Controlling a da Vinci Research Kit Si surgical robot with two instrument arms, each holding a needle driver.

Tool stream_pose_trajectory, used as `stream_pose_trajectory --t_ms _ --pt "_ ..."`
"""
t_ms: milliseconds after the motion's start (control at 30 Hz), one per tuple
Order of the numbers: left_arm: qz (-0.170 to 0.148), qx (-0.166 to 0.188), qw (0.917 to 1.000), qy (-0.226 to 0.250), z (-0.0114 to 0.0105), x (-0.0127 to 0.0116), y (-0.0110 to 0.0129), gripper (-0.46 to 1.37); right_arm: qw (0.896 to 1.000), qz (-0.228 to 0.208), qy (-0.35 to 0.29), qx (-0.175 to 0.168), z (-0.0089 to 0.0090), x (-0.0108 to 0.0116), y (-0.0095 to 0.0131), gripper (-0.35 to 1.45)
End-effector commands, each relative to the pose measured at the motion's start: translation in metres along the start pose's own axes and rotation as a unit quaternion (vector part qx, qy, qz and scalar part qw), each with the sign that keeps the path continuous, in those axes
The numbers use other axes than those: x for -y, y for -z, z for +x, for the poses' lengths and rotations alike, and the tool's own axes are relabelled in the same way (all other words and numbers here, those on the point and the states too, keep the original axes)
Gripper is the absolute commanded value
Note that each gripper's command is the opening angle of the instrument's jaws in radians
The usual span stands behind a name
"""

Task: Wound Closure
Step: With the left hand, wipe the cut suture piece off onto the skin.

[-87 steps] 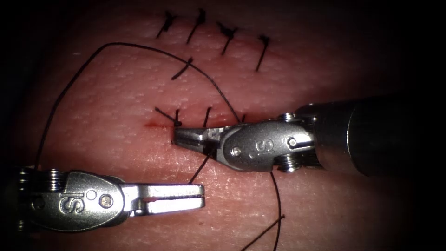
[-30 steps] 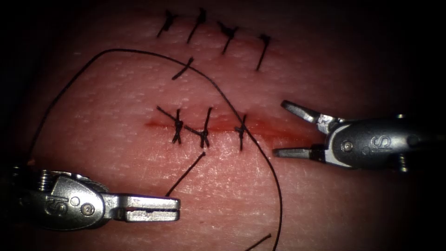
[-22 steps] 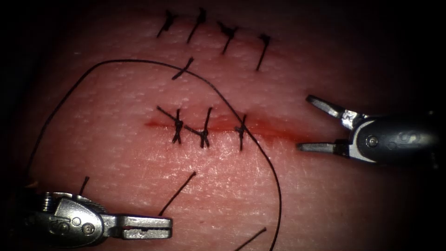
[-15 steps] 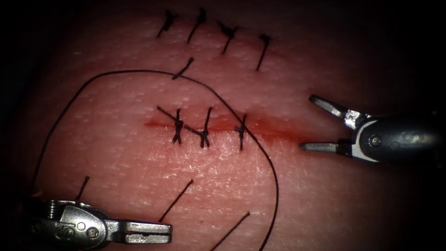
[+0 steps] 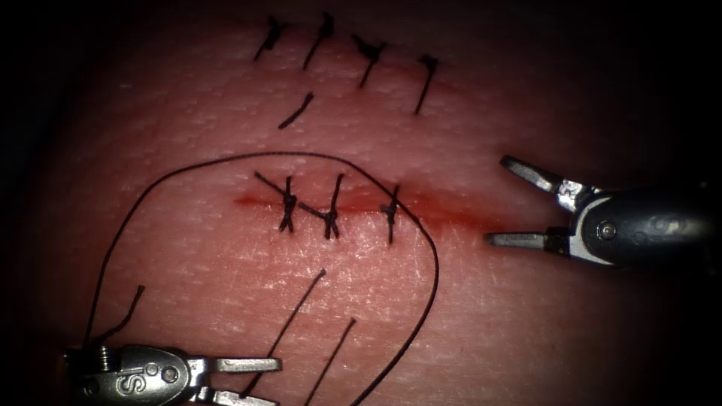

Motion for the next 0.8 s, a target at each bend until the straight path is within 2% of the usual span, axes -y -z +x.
stream_pose_trajectory --t_ms 33,67,233,533,733,800 --pt "0.001 0.003 1.0 0.005 -0.0002 0.0 0.0002 0.55 1.0 0.003 0.0 0.0 0.0 0.0 0.0 1.37" --pt "0.002 0.004 1.0 0.004 -0.0002 0.0 0.0003 0.55 1.0 0.003 0.0 0.0 0.0 0.0001 0.0 1.36" --pt "0.015 0.053 0.9983 0.018 -0.0014 0.0005 0.0013 0.61 1.0 0.003 0.0 0.0 0.0001 0.0001 0.0001 1.34" --pt "0.034 0.062 0.9969 0.033 -0.0022 0.0015 0.0029 0.63 1.0 0.003 0.0 0.0 0.0003 0.0004 0.0001 1.33" --pt "0.068 0.128 0.989 0.029 -0.0023 0.0017 0.0038 0.69 1.0 0.002 0.0 -0.001 0.0005 0.0007 0.0001 1.33" --pt "0.088 0.156 0.9833 0.031 -0.0019 0.0018 0.0042 0.73 1.0 0.005 -0.003 0.002 0.0005 0.0007 0.0001 1.33"
